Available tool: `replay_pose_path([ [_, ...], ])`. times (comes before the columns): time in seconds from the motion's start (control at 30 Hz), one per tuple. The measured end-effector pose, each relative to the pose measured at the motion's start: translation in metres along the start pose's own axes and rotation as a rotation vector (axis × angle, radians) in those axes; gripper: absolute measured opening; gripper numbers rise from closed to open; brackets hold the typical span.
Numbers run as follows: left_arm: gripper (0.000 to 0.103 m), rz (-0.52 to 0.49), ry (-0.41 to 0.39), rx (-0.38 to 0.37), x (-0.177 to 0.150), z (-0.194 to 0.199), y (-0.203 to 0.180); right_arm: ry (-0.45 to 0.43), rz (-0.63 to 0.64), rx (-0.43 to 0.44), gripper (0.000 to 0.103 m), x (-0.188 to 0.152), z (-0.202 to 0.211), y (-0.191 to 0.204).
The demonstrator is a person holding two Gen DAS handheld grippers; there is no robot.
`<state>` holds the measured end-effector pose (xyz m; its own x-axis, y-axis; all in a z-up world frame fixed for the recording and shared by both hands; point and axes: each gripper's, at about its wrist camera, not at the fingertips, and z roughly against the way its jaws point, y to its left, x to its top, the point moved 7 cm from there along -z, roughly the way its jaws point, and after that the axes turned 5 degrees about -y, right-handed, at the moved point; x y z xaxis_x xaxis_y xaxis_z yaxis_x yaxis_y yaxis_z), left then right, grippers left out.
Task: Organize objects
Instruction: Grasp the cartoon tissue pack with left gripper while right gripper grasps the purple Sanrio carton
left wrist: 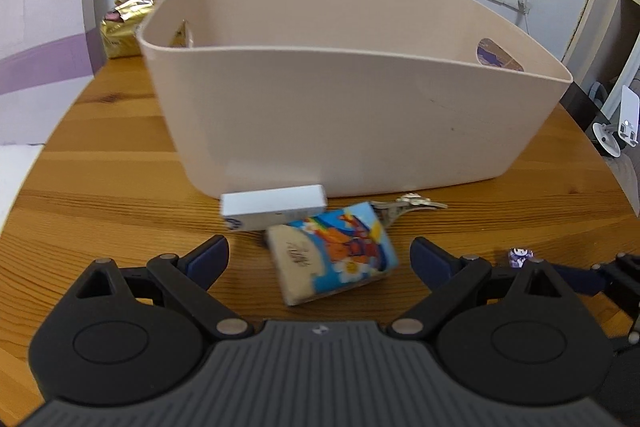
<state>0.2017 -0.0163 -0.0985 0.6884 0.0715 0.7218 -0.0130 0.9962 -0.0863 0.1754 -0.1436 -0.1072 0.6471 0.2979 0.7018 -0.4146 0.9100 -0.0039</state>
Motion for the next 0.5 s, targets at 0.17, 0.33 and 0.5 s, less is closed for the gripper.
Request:
replay_pose_path([
  [0.17, 0.097, 0.026, 0.054, 0.007, -0.005, -0.016, -0.005, -0.016, 0.020, 0.018, 0.047, 0.006, -0.003, 0.000],
  [0.33, 0.088, 0.029, 0.041, 0.045, -0.005, -0.018, 0.000, -0.029, 0.026, 0.023, 0.025, 0.012, -0.006, -0.002],
  [0.5, 0.066, -0.018, 0.028, 0.081, -0.005, -0.014, 0.004, -0.037, 0.037, 0.020, 0.021, 0.013, -0.006, -0.002],
])
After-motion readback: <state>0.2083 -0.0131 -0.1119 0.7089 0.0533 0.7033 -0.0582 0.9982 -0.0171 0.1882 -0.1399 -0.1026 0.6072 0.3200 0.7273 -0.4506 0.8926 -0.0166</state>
